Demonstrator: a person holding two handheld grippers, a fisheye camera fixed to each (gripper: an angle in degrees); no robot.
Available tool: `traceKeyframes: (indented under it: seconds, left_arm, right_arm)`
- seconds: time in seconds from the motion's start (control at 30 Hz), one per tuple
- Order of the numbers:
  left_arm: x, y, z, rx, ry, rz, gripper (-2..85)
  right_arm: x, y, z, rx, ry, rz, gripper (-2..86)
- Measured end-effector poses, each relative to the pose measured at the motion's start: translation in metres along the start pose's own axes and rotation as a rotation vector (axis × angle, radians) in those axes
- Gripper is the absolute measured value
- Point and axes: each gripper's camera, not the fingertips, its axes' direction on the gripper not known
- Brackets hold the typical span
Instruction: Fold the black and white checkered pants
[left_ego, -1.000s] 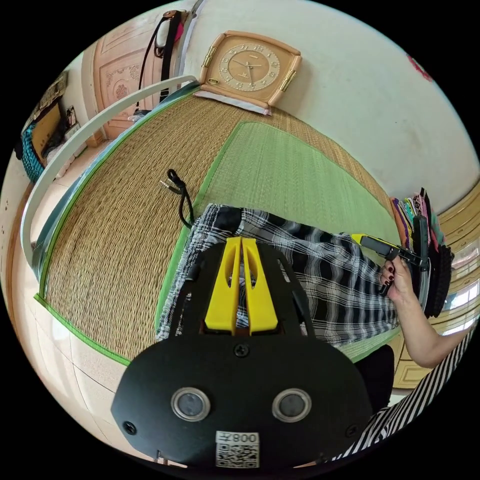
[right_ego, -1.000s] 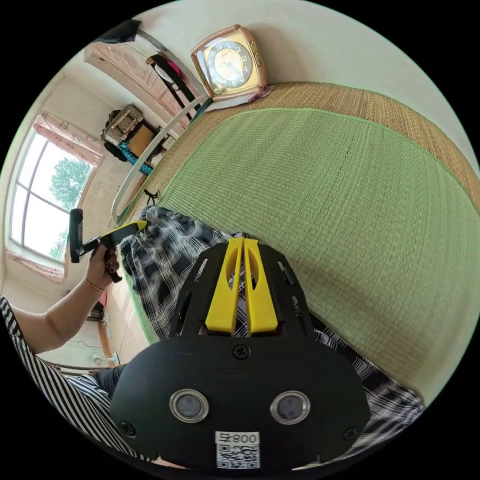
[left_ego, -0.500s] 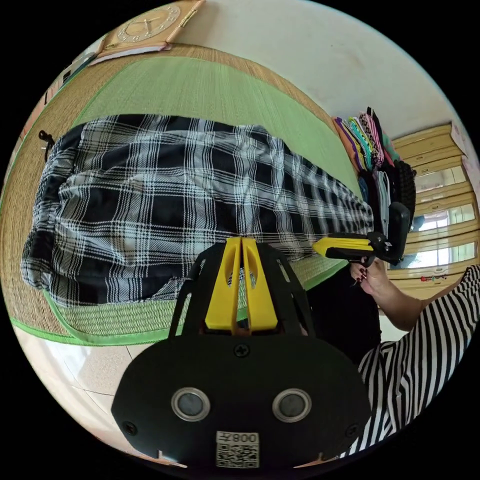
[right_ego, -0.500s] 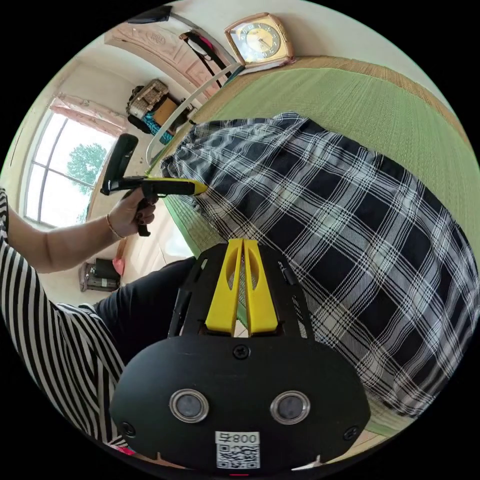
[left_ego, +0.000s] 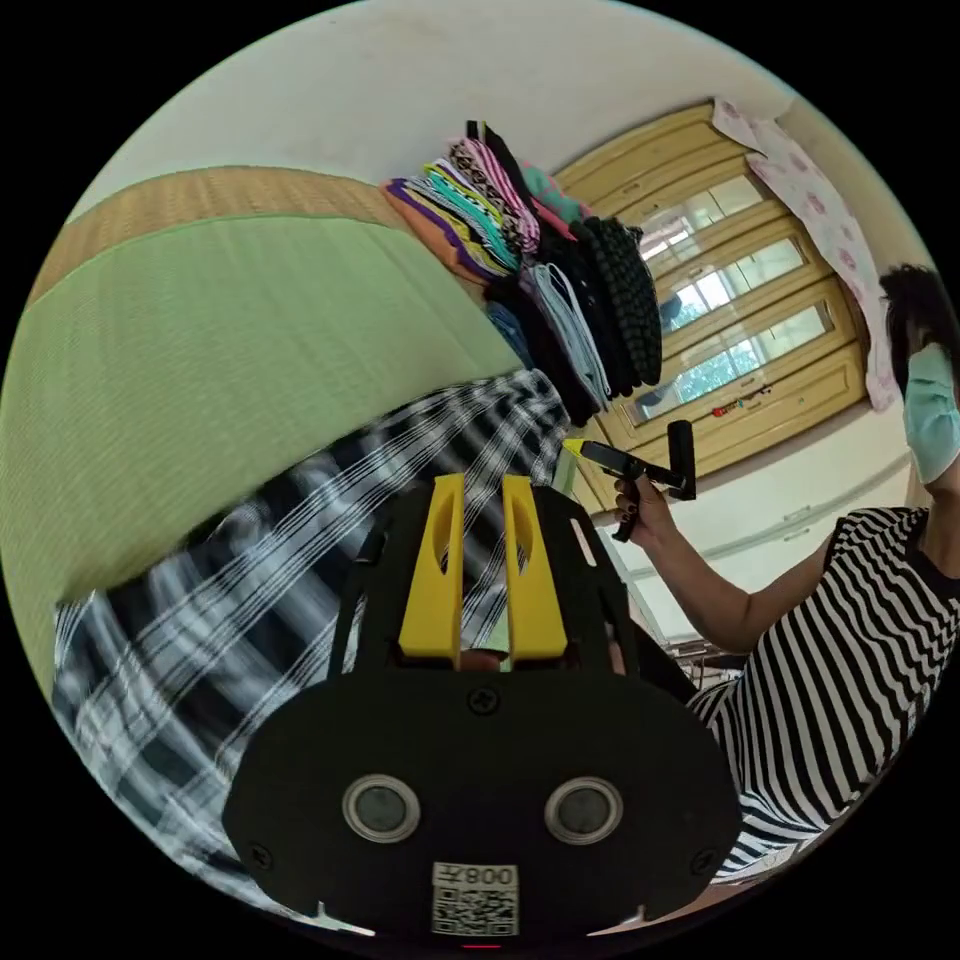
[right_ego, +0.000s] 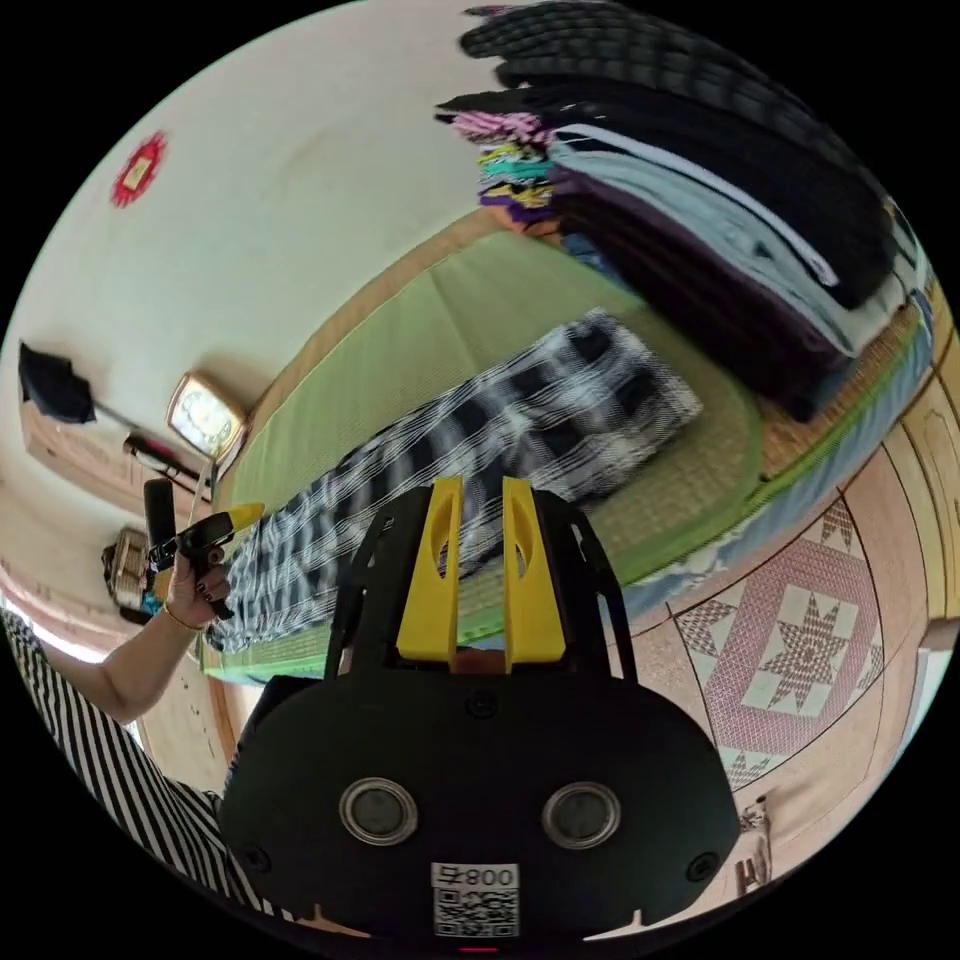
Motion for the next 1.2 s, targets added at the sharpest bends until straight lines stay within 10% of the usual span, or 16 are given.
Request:
traceKeyframes:
  seconds: [0.57, 1.2]
  left_arm:
    - [0.111, -0.271, 0.229, -0.386, -0.08, 0.317, 10.7]
    - [0.174, -0.339, 0.272, -0.511, -0.076, 0.423, 1.2]
  right_arm:
    - [0.137, 0.008, -0.028, 0.059, -0.04, 0.184, 9.4]
    - [0.188, 0.033, -0.054, 0.064, -0.173, 0.227, 2.6]
